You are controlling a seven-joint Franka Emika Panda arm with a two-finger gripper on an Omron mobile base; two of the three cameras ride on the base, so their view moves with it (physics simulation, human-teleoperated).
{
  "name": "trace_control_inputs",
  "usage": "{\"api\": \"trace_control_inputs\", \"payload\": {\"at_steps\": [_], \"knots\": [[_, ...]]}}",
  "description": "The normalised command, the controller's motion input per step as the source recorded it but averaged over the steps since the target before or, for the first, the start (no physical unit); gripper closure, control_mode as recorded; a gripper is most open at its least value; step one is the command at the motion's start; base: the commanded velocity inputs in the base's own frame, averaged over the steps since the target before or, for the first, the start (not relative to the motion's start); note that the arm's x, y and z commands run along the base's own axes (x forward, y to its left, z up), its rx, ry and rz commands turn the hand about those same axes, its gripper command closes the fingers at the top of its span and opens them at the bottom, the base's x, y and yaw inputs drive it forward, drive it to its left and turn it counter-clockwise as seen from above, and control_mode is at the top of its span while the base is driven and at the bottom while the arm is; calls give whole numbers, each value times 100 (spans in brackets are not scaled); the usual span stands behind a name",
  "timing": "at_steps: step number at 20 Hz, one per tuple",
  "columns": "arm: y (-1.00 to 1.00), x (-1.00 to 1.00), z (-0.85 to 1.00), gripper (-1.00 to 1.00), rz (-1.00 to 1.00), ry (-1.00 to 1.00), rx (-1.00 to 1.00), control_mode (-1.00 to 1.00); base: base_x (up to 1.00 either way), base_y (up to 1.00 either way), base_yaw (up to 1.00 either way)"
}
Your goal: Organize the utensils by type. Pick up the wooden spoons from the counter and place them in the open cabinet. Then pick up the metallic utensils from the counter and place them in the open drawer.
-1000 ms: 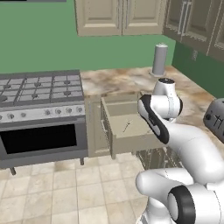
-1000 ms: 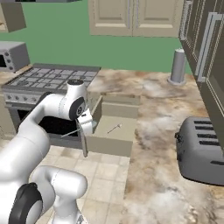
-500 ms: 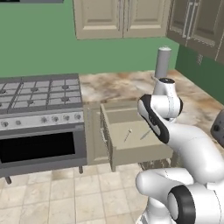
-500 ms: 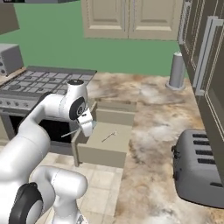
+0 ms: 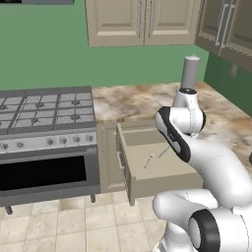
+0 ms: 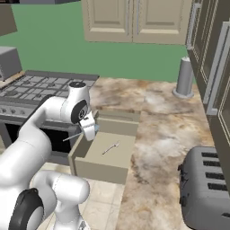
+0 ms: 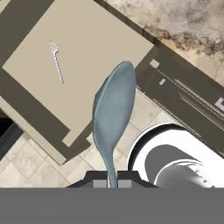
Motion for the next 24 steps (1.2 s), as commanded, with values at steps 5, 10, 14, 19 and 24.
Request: {"api": "trace_control_inputs", "payload": {"at_steps": [5, 10, 14, 19, 24], "knots": [[0, 0, 0, 100, 0, 0, 0, 100, 51, -19, 1], [0, 0, 0, 100, 0, 0, 0, 100, 41, -19, 0], [0, 0, 0, 100, 0, 0, 0, 100, 27, -17, 0], [0, 0, 0, 100, 0, 0, 0, 100, 2, -1, 0], [0, 0, 0, 100, 0, 0, 0, 100, 0, 0, 0]]}}
